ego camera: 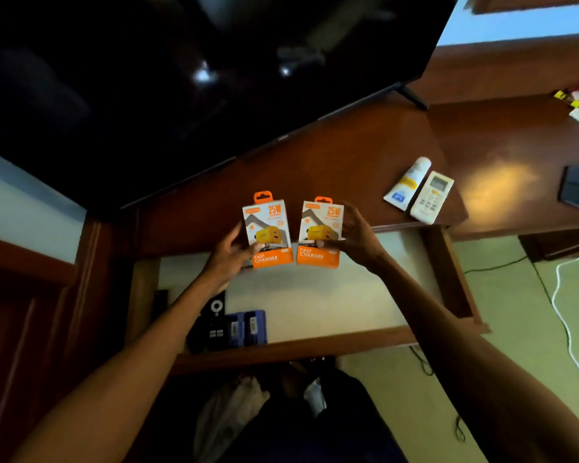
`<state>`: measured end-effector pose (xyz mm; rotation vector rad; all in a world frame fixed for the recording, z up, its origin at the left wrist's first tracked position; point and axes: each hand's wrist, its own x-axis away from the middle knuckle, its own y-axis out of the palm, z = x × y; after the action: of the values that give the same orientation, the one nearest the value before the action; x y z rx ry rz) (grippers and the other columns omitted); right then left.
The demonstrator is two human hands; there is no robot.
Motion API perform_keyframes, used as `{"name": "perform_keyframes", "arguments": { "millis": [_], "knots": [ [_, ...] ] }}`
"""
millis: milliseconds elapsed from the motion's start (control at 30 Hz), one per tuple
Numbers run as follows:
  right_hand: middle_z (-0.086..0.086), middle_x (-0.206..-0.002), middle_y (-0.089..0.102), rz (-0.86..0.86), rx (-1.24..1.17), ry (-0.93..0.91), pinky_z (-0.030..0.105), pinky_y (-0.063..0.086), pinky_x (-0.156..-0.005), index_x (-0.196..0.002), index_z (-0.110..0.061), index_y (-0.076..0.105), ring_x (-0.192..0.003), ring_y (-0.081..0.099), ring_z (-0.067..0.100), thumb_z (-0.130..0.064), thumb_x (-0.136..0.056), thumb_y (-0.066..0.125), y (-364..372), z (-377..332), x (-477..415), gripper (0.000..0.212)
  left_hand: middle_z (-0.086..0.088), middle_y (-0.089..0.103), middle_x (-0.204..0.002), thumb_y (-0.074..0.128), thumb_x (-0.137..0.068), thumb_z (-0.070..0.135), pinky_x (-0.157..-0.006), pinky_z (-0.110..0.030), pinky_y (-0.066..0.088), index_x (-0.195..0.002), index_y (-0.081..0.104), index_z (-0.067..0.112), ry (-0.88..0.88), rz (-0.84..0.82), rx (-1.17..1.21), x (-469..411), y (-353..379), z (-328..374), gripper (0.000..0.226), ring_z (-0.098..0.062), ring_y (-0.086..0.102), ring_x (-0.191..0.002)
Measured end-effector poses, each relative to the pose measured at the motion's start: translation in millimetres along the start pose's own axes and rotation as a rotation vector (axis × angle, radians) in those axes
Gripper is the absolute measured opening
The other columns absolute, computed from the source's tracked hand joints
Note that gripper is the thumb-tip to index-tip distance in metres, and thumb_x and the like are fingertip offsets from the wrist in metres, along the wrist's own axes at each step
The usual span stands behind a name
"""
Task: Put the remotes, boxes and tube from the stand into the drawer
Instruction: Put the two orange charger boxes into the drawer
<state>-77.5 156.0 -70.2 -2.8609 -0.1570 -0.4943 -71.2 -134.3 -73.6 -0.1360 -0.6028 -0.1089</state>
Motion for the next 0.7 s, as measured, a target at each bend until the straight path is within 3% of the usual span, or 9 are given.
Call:
{"name": "perform_keyframes", "arguments": {
  "millis": [167,300,400,467,567,700],
  "knots": [
    [0.006,-0.13,0.057,-0.159,-0.037,0.171,0.034,0.061,-0.079,-0.148,-0.023,0.03,-0.109,0.064,0.02,-0.001,-0.072,0.08,16,26,46,0.093,-0.016,0.06,-0.13,0.068,-0.088,0.014,-0.083,-0.044,0.055,-0.152,0.025,0.038,-0.165,-0.122,0.068,28,-8,-54,0.08,-0.031,0.063,-0.111],
    [0.004,-0.126,0.056,-0.261,0.047,0.273,0.031,0.062,-0.069,-0.15,-0.023,0.026,-0.099,0.065,0.017,0.004,-0.074,0.076,24,51,61,0.094,-0.016,0.058,-0.132,0.065,-0.09,0.009,-0.08,-0.045,0.055,-0.152,0.023,0.035,-0.264,-0.189,0.052,35,-12,-83,0.08,-0.031,0.063,-0.108],
    [0.008,-0.138,0.051,-0.176,0.137,0.315,0.042,0.059,-0.08,-0.151,-0.023,0.025,-0.112,0.062,0.026,-0.001,-0.071,0.081,36,71,60,0.099,-0.015,0.054,-0.138,0.065,-0.09,0.011,-0.079,-0.045,0.056,-0.152,0.021,0.034,-0.286,-0.158,-0.001,32,-8,-96,0.079,-0.028,0.063,-0.108],
    [0.013,-0.144,0.047,-0.067,0.169,0.315,0.055,0.053,-0.092,-0.151,-0.024,0.024,-0.124,0.055,0.035,-0.006,-0.071,0.082,42,81,56,0.101,-0.012,0.054,-0.14,0.063,-0.093,0.016,-0.088,-0.047,0.055,-0.153,0.021,0.032,-0.27,-0.097,-0.074,25,-1,-98,0.075,-0.027,0.063,-0.11],
    [0.016,-0.143,0.046,0.035,0.239,0.312,0.057,0.049,-0.098,-0.152,-0.024,0.021,-0.128,0.05,0.036,-0.01,-0.071,0.083,48,92,44,0.103,-0.007,0.052,-0.143,0.064,-0.091,0.033,-0.096,-0.048,0.052,-0.151,0.025,0.033,-0.23,-0.035,-0.266,2,9,-105,0.072,-0.027,0.06,-0.116],
    [0.018,-0.137,0.044,0.063,0.341,0.32,0.058,0.046,-0.101,-0.152,-0.029,0.02,-0.128,0.046,0.037,-0.014,-0.069,0.085,47,107,27,0.107,-0.009,0.057,-0.136,0.063,-0.09,0.043,-0.093,-0.043,0.053,-0.147,0.033,0.028,-0.195,0.004,-0.509,-15,32,-105,0.066,-0.029,0.06,-0.114]
  ]
}}
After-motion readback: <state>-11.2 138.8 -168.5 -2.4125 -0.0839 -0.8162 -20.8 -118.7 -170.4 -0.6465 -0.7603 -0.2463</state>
